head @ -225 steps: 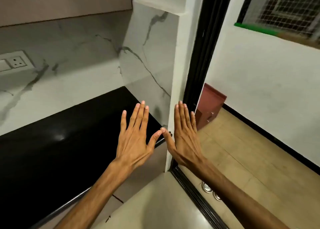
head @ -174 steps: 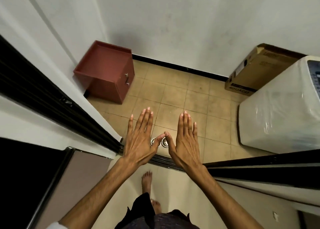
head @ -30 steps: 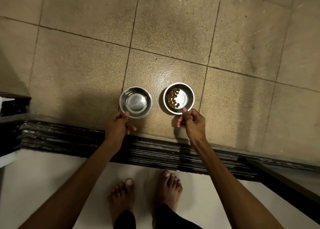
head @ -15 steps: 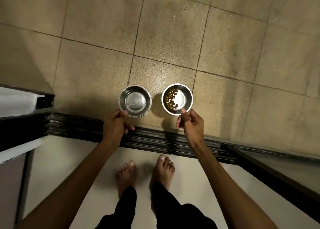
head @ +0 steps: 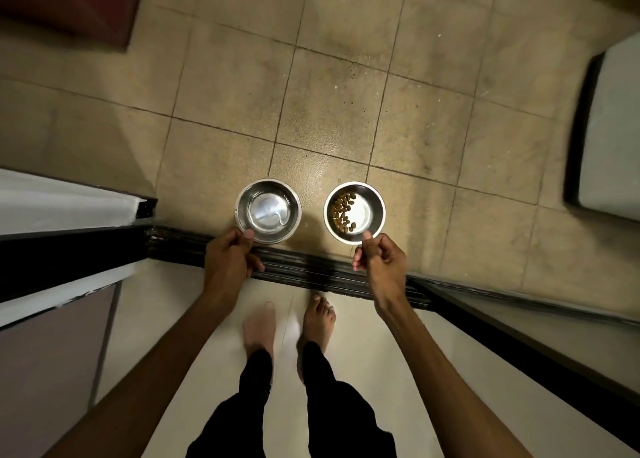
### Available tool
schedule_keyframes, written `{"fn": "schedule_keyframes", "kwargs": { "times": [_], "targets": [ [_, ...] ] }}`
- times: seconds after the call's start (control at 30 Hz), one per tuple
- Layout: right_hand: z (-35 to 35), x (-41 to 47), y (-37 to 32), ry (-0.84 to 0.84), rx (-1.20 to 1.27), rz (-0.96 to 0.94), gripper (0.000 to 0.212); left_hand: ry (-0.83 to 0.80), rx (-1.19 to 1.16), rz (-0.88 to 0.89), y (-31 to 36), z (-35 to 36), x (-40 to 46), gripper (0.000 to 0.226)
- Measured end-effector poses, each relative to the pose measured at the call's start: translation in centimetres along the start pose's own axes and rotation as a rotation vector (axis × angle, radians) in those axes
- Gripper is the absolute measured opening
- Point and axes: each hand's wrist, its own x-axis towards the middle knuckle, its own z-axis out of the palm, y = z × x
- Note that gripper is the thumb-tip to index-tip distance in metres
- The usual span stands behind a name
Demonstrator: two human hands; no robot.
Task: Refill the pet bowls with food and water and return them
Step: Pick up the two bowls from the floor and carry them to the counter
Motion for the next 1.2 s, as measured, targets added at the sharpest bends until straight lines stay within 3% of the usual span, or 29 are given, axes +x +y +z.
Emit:
{"fn": "schedule_keyframes", "kwargs": {
  "times": [0.3, 1.2],
  "targets": [
    [-0.7, -8.1, -8.0, 0.027, 0.012, -0.041, 0.04, 0.005, -0.031, 0.032, 4.8, -3.5, -8.4, 0.027],
    [0.4, -35.0, -32.1, 0.048, 0.061, -0.132, 0.032, 0.092, -0.231, 0.035, 24.1, -15.8, -37.0, 0.021]
  ]
}}
